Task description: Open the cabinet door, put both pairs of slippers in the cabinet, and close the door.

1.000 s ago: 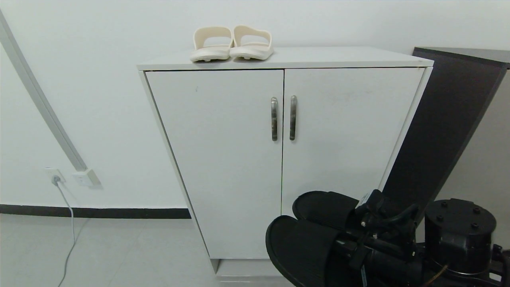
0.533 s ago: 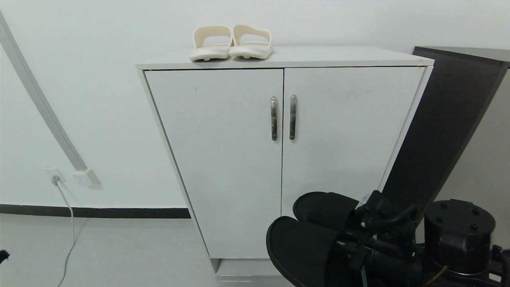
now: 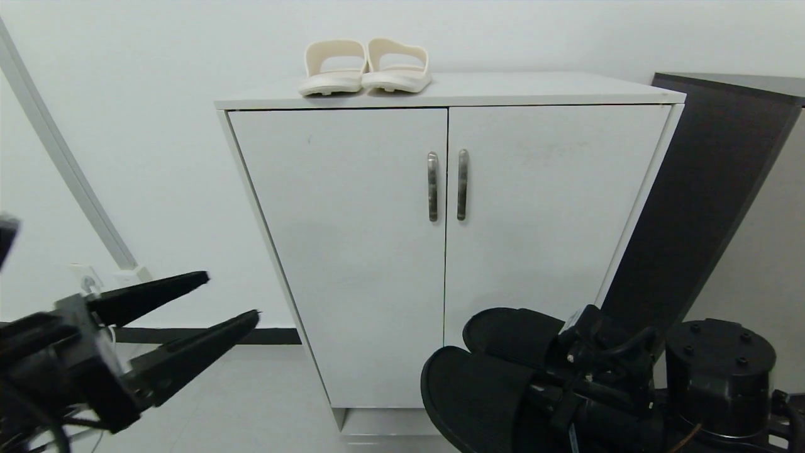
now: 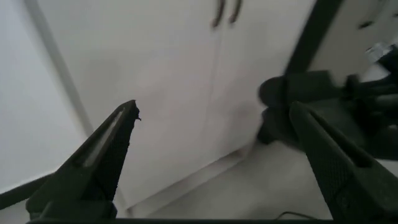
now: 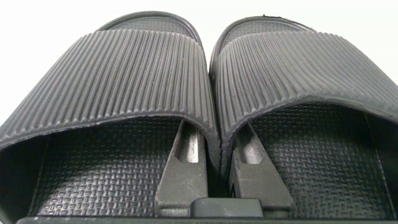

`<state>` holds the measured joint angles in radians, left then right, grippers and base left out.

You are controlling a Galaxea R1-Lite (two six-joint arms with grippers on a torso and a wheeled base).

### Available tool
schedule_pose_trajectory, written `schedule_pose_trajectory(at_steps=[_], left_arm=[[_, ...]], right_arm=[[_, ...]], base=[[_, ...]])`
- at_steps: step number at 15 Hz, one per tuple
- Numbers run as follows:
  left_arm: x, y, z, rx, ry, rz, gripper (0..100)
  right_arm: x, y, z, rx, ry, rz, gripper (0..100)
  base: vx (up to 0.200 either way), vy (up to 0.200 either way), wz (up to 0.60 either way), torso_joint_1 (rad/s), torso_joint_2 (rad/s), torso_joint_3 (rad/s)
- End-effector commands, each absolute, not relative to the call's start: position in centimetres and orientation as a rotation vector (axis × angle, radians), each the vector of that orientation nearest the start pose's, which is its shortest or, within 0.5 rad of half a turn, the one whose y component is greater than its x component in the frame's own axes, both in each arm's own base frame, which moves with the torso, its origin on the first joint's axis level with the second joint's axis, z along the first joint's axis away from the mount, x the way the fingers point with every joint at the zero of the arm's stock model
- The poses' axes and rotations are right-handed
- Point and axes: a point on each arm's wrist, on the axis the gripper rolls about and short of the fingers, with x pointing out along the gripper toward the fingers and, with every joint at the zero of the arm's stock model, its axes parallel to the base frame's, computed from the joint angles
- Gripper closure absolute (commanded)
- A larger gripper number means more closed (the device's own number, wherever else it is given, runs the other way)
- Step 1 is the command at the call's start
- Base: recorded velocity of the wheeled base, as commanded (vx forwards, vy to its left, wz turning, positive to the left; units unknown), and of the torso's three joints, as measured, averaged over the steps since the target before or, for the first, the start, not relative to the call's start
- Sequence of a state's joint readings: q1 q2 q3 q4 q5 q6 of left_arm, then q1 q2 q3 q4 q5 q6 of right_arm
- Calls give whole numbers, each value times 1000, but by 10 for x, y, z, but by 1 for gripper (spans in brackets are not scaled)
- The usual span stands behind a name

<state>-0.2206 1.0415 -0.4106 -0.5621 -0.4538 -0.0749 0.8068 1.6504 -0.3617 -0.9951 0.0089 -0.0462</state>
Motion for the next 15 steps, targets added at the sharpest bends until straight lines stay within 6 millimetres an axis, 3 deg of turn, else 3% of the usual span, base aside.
schedule_pose_trajectory(at_steps=[1, 7, 10, 12, 15], left_arm=[[162, -73, 220, -111, 133, -819, 0], [222, -123, 252, -142, 23, -1005, 0], [234, -149, 274, -214, 70, -1125, 0], [247, -159, 275, -213, 110, -1168, 0], [281, -179, 272, -215, 126, -1183, 0]], right_arm=[[168, 176, 123, -161, 257, 815, 100], [169, 177, 125, -164, 240, 815, 100], [170, 178, 125, -166, 241, 811, 100], [169, 177, 126, -164, 235, 811, 100], [169, 176, 124, -167, 243, 809, 100]], base=[[0, 0, 0, 0, 0, 0], [0, 0, 0, 0, 0, 0], [0, 0, 0, 0, 0, 0], [0, 0, 0, 0, 0, 0], [0, 0, 0, 0, 0, 0]])
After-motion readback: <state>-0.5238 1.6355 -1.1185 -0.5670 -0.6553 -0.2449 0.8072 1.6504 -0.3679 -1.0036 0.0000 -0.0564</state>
